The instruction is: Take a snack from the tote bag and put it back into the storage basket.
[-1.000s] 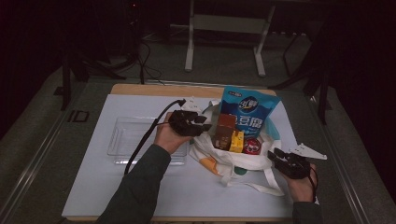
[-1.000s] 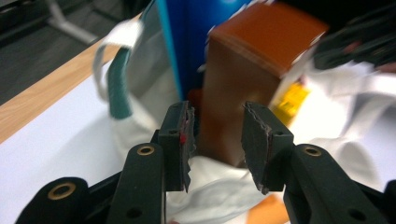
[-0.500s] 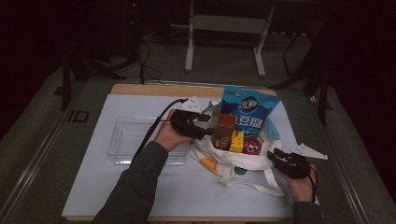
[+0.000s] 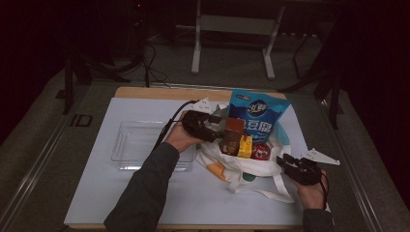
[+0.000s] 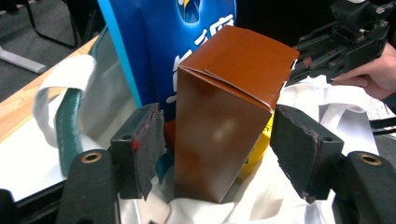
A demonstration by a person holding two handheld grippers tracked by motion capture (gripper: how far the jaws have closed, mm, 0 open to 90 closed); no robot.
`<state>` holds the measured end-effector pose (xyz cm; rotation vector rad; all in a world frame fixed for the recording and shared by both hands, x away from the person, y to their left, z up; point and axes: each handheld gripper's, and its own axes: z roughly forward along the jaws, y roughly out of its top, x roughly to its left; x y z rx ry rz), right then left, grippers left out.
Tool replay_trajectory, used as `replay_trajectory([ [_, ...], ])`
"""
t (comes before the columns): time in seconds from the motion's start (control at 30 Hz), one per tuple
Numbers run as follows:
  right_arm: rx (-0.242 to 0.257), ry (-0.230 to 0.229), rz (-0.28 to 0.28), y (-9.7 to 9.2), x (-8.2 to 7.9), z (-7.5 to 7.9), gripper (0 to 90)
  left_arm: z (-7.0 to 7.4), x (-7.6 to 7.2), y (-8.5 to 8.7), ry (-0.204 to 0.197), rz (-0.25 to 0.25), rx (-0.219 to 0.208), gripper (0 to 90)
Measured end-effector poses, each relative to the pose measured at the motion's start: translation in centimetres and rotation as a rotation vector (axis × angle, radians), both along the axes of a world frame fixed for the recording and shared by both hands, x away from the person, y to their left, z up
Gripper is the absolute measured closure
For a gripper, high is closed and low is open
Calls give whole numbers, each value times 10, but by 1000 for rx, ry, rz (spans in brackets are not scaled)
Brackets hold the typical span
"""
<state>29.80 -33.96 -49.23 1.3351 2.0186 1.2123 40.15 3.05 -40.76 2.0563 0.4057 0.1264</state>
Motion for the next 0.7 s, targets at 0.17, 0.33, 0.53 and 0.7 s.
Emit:
replay_trajectory([
  [0.17, 1, 0, 2, 0, 0, 0, 621, 2, 4, -13, -2, -24, -4, 295],
  [0.33, 9, 2, 4, -1, 0, -1, 618, -1, 5, -23, -11, -9, 3, 300],
  [0.53, 10, 3, 5, -2, 0, -1, 617, 1, -5, -24, -56, 31, 18, 375],
  [0.7, 6, 4, 4, -1, 0, -2, 617, 0, -4, -24, -39, 9, -8, 370],
])
